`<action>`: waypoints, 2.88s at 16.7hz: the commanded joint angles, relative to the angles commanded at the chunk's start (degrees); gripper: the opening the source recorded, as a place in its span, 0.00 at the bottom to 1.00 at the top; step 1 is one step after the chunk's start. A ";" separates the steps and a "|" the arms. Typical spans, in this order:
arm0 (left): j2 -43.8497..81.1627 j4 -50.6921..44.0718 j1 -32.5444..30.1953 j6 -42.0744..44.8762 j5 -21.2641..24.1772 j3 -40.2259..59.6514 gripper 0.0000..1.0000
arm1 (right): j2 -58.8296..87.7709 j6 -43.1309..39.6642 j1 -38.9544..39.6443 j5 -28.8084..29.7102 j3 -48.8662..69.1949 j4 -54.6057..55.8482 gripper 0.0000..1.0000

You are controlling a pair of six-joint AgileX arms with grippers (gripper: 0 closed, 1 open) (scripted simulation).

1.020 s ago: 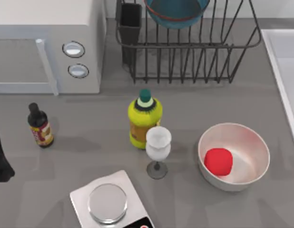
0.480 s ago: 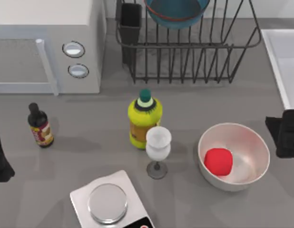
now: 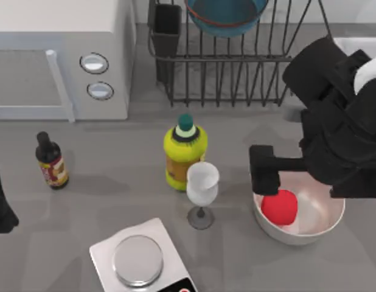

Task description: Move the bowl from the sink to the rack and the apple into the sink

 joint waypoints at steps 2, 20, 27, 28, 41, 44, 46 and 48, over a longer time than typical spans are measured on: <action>0.00 0.00 0.00 0.00 0.00 0.00 1.00 | 6.89 1.34 0.52 0.04 5.48 -4.42 1.00; 0.00 0.00 0.00 0.00 0.00 0.00 1.00 | 21.56 -0.08 -1.74 2.72 2.93 1.41 1.00; 0.00 0.00 0.00 0.00 0.00 0.00 1.00 | 23.89 2.74 0.71 0.40 -0.71 12.93 1.00; 0.00 0.00 0.00 0.00 0.00 0.00 1.00 | 23.89 2.74 0.71 0.40 -0.71 12.93 1.00; 0.00 0.00 0.00 0.00 0.00 0.00 1.00 | 23.89 2.74 0.71 0.40 -0.71 12.93 0.25; 0.00 0.00 0.00 0.00 0.00 0.00 1.00 | 23.89 2.74 0.71 0.40 -0.71 12.93 0.02; 0.00 0.00 0.00 0.00 0.00 0.00 1.00 | 23.89 2.74 0.71 0.40 -0.71 12.93 0.00; 0.00 0.00 0.00 0.00 0.00 0.00 1.00 | 23.89 2.74 0.71 0.40 -0.71 12.93 0.00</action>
